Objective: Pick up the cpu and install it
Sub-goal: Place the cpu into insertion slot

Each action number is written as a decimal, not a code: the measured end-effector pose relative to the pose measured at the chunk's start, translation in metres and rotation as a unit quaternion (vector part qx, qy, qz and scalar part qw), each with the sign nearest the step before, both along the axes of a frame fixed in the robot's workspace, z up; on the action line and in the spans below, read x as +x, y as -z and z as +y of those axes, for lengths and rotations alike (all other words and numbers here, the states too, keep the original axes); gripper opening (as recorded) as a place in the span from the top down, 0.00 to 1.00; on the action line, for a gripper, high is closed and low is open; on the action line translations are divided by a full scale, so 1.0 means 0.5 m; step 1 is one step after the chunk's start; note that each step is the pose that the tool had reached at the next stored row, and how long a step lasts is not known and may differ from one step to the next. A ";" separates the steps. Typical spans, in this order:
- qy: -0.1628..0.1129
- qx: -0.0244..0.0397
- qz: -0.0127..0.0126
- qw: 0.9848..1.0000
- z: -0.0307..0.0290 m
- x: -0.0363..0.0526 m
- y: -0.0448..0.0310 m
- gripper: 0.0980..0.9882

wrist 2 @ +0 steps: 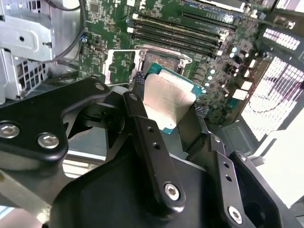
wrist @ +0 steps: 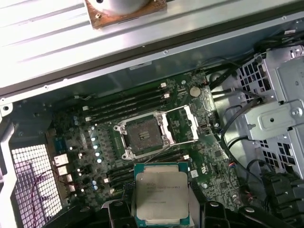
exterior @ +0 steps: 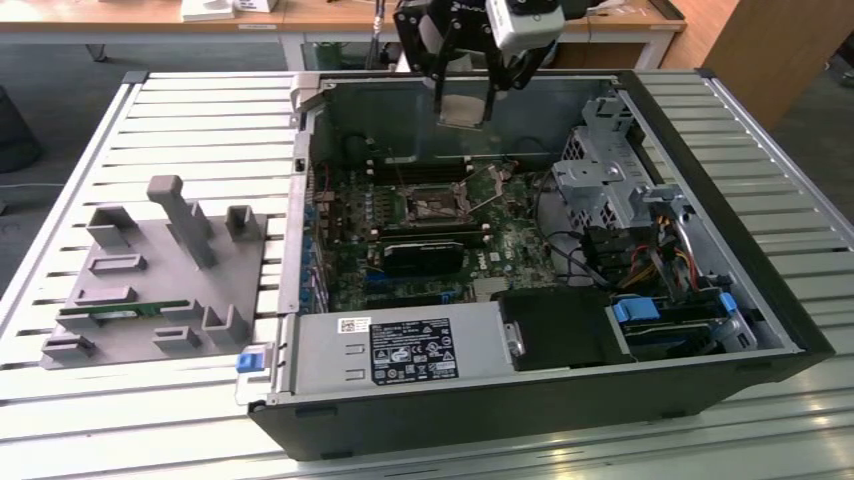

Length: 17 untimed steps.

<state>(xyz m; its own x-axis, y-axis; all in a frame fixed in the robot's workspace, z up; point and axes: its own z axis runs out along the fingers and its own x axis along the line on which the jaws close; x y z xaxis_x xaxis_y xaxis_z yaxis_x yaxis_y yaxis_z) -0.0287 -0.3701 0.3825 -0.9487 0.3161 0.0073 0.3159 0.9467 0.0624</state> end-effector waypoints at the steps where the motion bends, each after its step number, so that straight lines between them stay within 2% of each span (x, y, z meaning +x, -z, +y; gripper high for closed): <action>1: 0.006 0.000 0.000 1.000 0.000 0.000 0.000 0.51; 9: 0.054 0.000 0.000 0.999 0.003 0.000 0.001 0.51; 17: 0.097 0.000 0.000 0.995 0.006 0.000 0.002 0.51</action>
